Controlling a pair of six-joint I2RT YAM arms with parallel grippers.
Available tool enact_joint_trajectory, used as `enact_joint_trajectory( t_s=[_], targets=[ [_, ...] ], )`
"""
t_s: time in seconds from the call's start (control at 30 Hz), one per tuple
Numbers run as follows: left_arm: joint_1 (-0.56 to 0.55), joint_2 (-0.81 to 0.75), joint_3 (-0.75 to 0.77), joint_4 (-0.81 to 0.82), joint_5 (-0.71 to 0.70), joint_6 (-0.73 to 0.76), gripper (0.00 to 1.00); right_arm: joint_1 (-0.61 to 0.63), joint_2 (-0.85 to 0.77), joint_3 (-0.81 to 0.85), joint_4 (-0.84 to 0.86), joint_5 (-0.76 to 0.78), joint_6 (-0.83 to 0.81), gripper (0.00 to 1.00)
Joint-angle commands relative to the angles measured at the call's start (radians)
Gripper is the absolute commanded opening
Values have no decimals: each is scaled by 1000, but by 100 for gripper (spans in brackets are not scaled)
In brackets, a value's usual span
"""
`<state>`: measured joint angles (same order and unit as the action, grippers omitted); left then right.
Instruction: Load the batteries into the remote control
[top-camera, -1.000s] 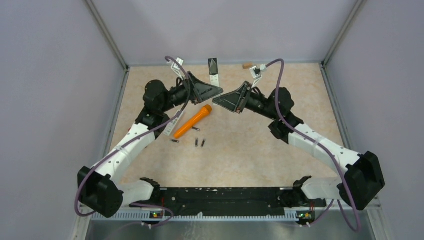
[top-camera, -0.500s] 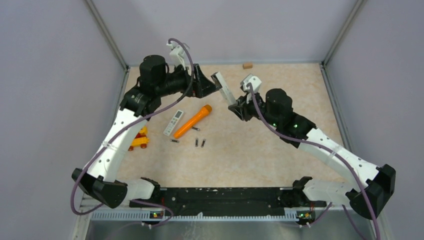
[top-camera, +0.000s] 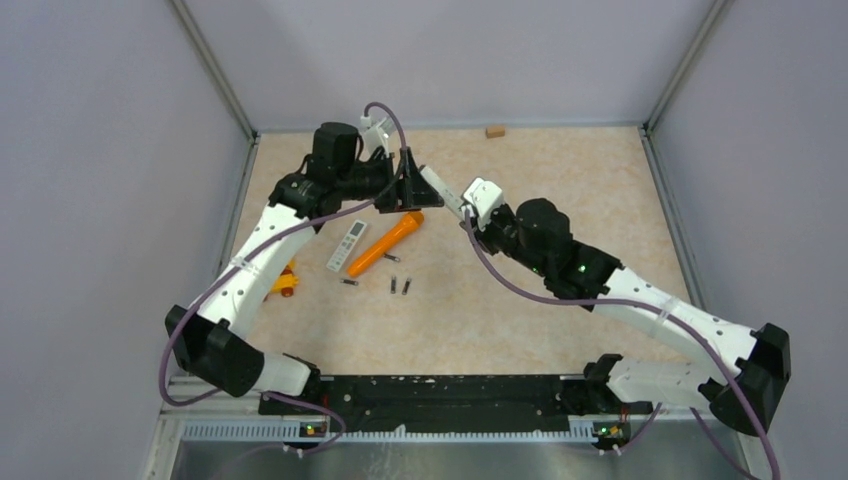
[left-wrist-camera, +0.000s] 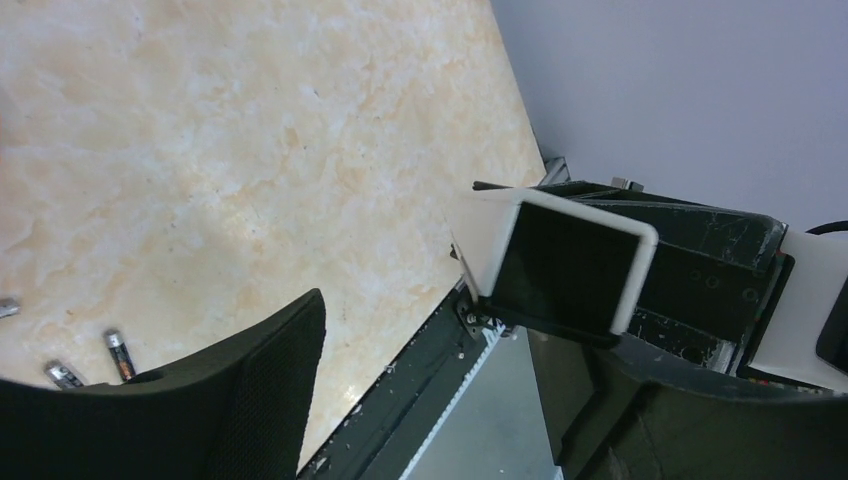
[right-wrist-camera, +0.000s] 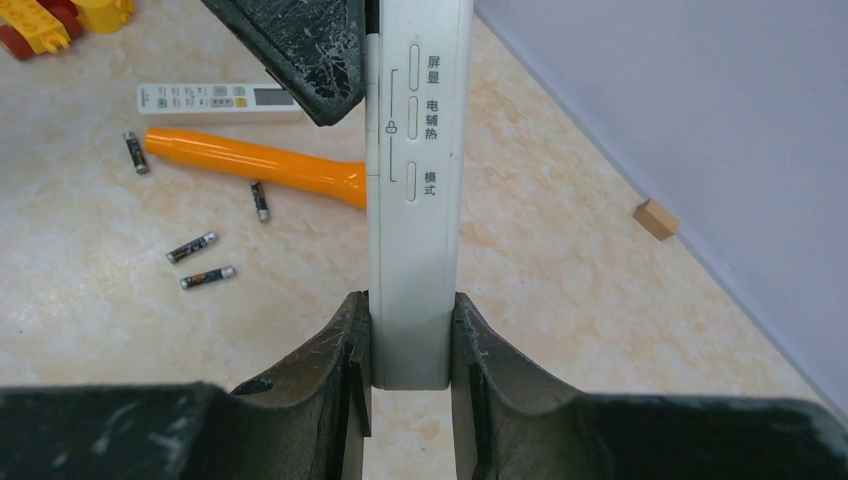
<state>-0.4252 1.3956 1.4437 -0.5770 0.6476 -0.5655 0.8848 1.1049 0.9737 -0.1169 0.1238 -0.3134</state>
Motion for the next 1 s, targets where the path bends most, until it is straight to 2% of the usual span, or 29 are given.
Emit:
enact_joint_trajectory(
  t_s=[0.0, 0.13, 0.37, 0.47, 0.53, 0.67, 0.9, 0.97],
  targets=[
    [2, -59, -42, 132, 50, -105, 74, 13, -60, -16, 96, 7, -22, 0],
    [3, -77, -71, 207, 61, -146, 71, 13, -75, -24, 98, -21, -9, 0],
    [5, -95, -82, 290, 124, -157, 83, 13, -75, -10, 63, -46, 11, 0],
    [5, -103, -82, 295, 128, -144, 85, 13, -71, 0, 46, -47, 16, 0],
    [6, -105, -82, 295, 117, -138, 80, 12, -73, -1, 45, -63, 17, 0],
    [6, -92, -69, 295, 115, -135, 66, 13, -78, 1, 39, -85, 17, 0],
    [6, -79, -68, 301, 142, -135, 50, 12, -72, 14, 21, -102, 22, 0],
    [6, -81, -70, 300, 149, -135, 48, 13, -69, 20, 16, -102, 29, 0]
  ],
)
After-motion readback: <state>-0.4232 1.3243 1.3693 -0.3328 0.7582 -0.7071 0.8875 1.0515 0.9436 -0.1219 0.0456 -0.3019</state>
